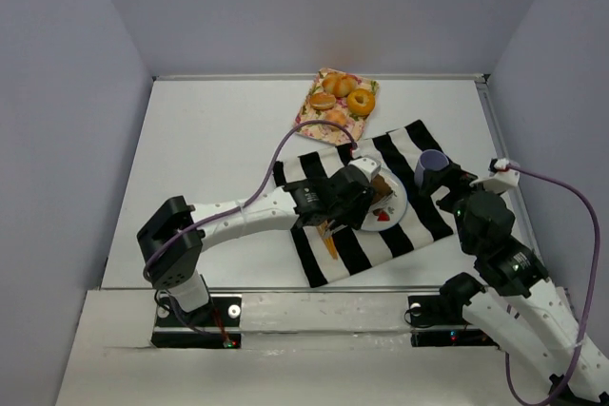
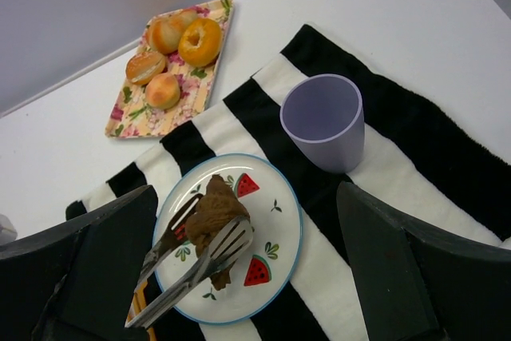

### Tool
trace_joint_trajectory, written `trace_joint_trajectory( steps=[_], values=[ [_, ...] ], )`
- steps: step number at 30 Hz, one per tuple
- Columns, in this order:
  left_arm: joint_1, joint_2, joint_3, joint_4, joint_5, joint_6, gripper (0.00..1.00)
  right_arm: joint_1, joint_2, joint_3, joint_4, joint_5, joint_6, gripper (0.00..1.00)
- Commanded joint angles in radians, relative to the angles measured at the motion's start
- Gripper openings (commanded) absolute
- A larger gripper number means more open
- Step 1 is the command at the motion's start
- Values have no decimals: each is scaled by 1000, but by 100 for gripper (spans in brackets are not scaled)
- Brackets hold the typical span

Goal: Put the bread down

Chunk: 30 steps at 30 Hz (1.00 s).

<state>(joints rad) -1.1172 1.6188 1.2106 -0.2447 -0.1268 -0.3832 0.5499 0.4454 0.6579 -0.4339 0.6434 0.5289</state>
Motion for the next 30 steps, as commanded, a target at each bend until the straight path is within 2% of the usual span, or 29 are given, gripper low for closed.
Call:
trace_joint_trajectory(
  steps=[1,2,7,13,18,25,30],
  values=[
    [0,23,73,-10,-50,-11,63,-1,-19,-6,34,9,6,100],
    [-1,27,75,-10,-48,-11,71,-1,-22,-6,32,10,6,100],
    [-1,35,102,-24,-57,1,78,-1,-31,-7,32,13,6,100],
    [0,38,142,-48,-92,21,78,-1,-25,-4,32,12,0,100],
    [8,21,182,-65,-233,33,79,-1,-13,0,29,21,-1,100],
    [167,47,253,-41,-195,44,77,-1,-19,-3,26,53,3,100],
    [302,146,351,-62,-134,46,77,-1,-28,-7,24,90,5,100]
  ],
)
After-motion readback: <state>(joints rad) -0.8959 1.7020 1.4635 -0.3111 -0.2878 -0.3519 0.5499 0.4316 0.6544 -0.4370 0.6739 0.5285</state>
